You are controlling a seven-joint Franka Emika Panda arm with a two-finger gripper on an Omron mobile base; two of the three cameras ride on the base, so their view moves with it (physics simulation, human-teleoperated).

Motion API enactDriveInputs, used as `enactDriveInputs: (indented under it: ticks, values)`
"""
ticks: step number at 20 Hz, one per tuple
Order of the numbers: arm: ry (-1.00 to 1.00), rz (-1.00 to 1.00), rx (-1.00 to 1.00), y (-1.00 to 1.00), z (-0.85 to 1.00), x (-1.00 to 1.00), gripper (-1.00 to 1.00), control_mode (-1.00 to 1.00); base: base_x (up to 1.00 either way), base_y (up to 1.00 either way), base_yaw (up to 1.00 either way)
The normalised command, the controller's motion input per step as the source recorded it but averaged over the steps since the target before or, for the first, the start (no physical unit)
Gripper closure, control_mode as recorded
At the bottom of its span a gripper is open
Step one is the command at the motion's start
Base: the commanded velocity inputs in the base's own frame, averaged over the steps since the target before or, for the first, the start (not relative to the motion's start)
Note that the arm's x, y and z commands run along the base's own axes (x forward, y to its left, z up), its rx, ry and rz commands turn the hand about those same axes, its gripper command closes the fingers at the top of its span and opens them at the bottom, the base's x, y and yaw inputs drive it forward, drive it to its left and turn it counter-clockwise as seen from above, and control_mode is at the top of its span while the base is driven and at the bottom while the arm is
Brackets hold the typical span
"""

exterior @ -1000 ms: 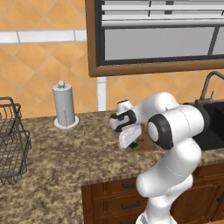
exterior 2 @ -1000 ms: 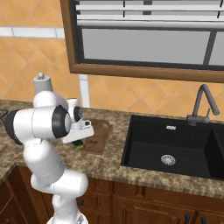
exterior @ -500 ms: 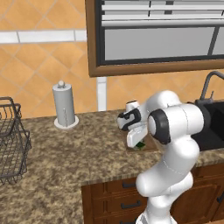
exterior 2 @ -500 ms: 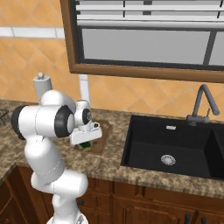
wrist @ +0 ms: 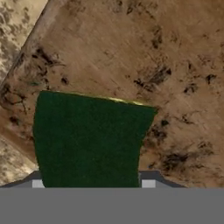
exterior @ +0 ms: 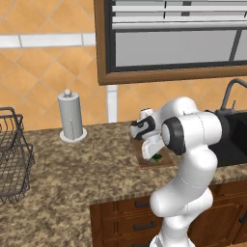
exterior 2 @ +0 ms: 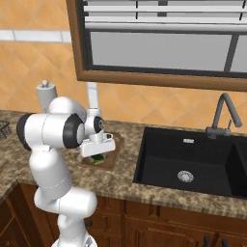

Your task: Pick up the sponge from the counter and clean the cutting board by briefly scrubbing or pressing down on the cutting board. Once finished, release the sponge.

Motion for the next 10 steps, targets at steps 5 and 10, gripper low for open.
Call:
enactDriveInputs:
  ticks: [5,10]
  values:
    - [-0.03,0.0,0.03,-0.62,0.0,0.0,1.0,-1.0,0.0,0.0,0.0]
    - [0.0,0.0,0.0,-0.09,-0.51,0.0,1.0,-1.0,0.0,0.0,0.0]
